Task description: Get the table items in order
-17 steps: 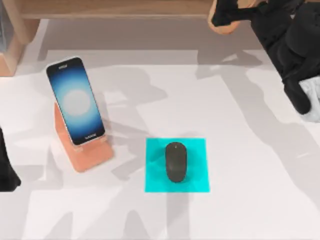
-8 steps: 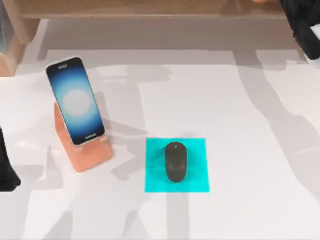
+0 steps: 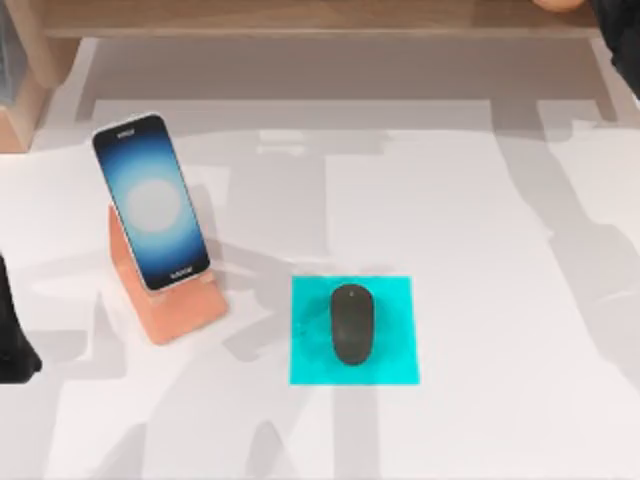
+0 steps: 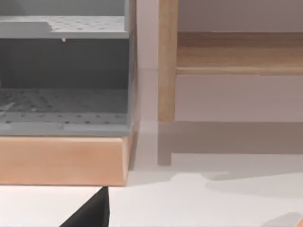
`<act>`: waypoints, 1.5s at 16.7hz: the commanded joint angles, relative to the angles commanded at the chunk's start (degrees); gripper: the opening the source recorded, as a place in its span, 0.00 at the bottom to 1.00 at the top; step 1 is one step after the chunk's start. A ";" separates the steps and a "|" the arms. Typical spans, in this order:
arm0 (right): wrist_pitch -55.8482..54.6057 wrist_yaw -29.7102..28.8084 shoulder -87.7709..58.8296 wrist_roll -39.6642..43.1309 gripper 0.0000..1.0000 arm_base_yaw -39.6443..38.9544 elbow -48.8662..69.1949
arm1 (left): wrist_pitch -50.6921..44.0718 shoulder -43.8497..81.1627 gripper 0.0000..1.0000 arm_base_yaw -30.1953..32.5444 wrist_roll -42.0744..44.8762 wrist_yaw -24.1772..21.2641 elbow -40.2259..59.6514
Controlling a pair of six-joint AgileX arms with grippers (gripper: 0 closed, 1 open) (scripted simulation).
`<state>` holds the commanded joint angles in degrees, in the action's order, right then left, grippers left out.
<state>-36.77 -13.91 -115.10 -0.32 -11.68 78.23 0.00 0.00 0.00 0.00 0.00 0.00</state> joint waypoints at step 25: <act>0.00 0.00 0.00 0.00 0.68 0.00 0.00 | 0.00 0.00 1.00 0.00 0.00 0.00 0.00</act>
<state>-36.77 -13.91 -115.10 -0.32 -11.68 78.24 0.00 0.00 0.00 0.00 0.00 0.00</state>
